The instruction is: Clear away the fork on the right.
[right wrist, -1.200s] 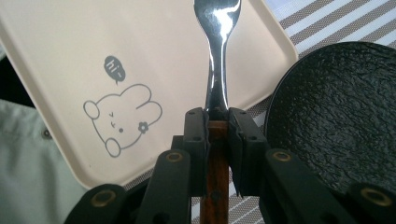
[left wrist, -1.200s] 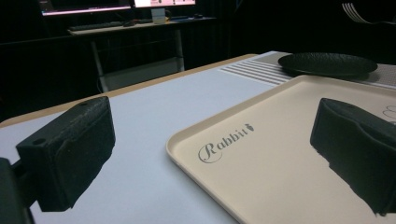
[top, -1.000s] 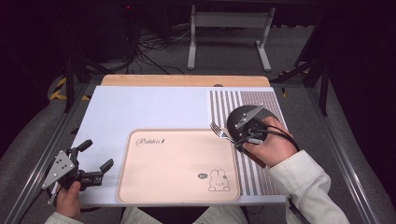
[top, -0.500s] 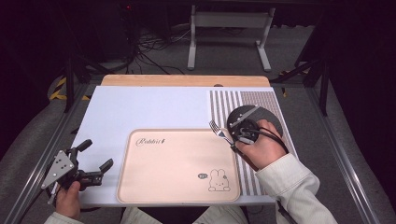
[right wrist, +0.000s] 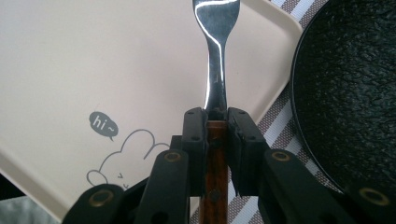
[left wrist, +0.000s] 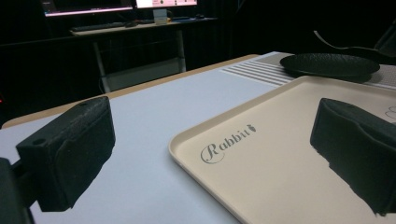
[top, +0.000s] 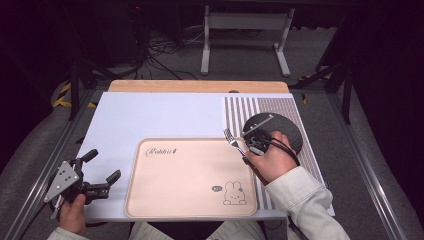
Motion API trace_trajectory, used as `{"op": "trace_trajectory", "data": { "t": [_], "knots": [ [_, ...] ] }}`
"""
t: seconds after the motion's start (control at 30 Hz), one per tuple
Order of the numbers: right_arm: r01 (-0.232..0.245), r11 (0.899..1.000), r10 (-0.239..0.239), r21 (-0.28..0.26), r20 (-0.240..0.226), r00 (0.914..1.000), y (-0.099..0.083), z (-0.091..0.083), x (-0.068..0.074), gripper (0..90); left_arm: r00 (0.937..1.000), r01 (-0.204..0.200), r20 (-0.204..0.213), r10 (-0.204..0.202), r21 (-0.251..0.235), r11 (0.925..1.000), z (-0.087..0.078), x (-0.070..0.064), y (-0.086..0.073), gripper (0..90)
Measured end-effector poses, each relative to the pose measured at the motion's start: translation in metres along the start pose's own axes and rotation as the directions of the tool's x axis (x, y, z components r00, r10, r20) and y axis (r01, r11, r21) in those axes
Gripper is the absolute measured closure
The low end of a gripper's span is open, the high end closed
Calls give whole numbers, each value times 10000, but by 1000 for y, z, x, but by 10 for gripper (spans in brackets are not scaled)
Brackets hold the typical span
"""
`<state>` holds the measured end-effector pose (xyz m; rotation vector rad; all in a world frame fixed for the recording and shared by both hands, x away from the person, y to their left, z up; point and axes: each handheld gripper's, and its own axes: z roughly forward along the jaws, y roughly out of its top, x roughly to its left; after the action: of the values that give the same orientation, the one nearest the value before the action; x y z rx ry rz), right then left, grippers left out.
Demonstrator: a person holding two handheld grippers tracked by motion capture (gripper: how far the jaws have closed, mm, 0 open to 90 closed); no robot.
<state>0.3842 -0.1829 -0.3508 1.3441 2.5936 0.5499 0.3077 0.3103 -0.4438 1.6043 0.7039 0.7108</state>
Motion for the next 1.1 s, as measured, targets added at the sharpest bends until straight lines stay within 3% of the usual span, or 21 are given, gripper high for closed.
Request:
{"op": "trace_trajectory", "data": {
  "t": [0.23, 0.63, 0.8, 0.87, 1.1],
  "knots": [
    [-291, 9995, 292, -83, 205, 9994, 3, 9, 5, 785, 10000, 25, -14, -25, -43, 10000, 0, 0, 0, 6],
    [-801, 9967, 800, -116, -151, 9967, 2, 28, 12, 784, 10000, -24, -26, 24, -36, 10000, -1, 1, 0, 6],
    [-957, 9954, 957, 49, -171, 9953, 0, 35, 14, 784, 10000, -16, -6, 16, -28, 10000, -1, 1, 1, 6],
    [-792, 9964, 793, 314, -11, 9969, -2, 41, 16, 784, 10000, -14, -18, 14, -35, 10000, -1, 1, 1, 6],
    [-899, 9940, 911, 622, -161, 9957, -7, 52, 18, 783, 10000, -22, -8, 22, -25, 10000, -1, 1, 1, 6]
  ]
}}
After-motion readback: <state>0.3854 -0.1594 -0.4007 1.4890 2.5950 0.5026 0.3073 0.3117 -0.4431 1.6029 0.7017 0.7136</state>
